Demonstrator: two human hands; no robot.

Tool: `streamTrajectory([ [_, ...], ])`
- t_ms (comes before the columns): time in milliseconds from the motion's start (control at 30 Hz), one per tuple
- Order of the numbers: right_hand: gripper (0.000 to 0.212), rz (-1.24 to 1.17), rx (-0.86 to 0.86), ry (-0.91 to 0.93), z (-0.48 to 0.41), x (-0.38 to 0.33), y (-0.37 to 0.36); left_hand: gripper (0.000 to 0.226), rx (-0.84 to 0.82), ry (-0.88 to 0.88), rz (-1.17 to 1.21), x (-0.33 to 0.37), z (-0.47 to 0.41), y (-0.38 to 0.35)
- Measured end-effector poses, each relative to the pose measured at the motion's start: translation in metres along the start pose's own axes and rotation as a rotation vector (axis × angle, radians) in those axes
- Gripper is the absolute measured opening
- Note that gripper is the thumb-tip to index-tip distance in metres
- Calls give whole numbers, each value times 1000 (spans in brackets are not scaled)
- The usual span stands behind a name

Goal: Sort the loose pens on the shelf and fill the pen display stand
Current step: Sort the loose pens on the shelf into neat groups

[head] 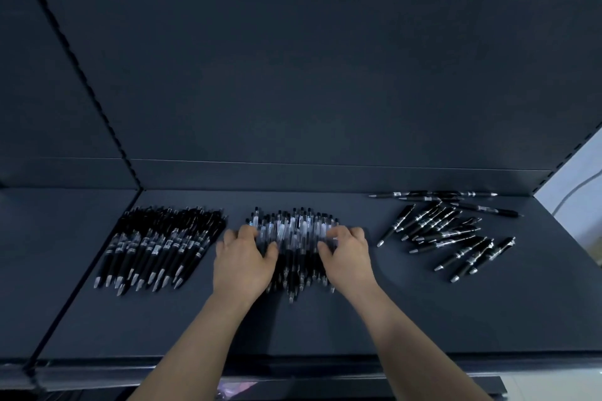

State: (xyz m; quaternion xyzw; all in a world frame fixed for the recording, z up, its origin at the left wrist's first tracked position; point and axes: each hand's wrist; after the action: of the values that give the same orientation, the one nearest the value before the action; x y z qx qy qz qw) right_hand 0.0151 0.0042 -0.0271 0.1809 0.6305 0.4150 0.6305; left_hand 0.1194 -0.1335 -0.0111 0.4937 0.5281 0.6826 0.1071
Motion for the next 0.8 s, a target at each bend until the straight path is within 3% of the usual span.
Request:
streamTrajectory([
  [200,31,-111,14,8,3,6,9,43,92,-144,-136,16,4,-2],
  [367,29,-138,66,22,5,36,34,25,136,-333,0,53,2,-16],
  [533,24,-90,168,-1,-8,79,82,16,13,-460,102,96,-9,-49],
  [800,9,82,215,-217,-45,158,154,33,-202,-374,1,154,-33,-109],
])
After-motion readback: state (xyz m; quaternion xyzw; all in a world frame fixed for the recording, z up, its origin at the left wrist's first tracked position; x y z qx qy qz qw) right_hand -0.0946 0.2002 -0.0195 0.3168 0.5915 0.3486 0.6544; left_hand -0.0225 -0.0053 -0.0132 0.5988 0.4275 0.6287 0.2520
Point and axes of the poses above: each hand's wrist, its own z-axis away from the middle knuckle, its own y-axis out of the back of the hand, x = y × z, and after that the axes turned 9 degrees about -y, right-handed
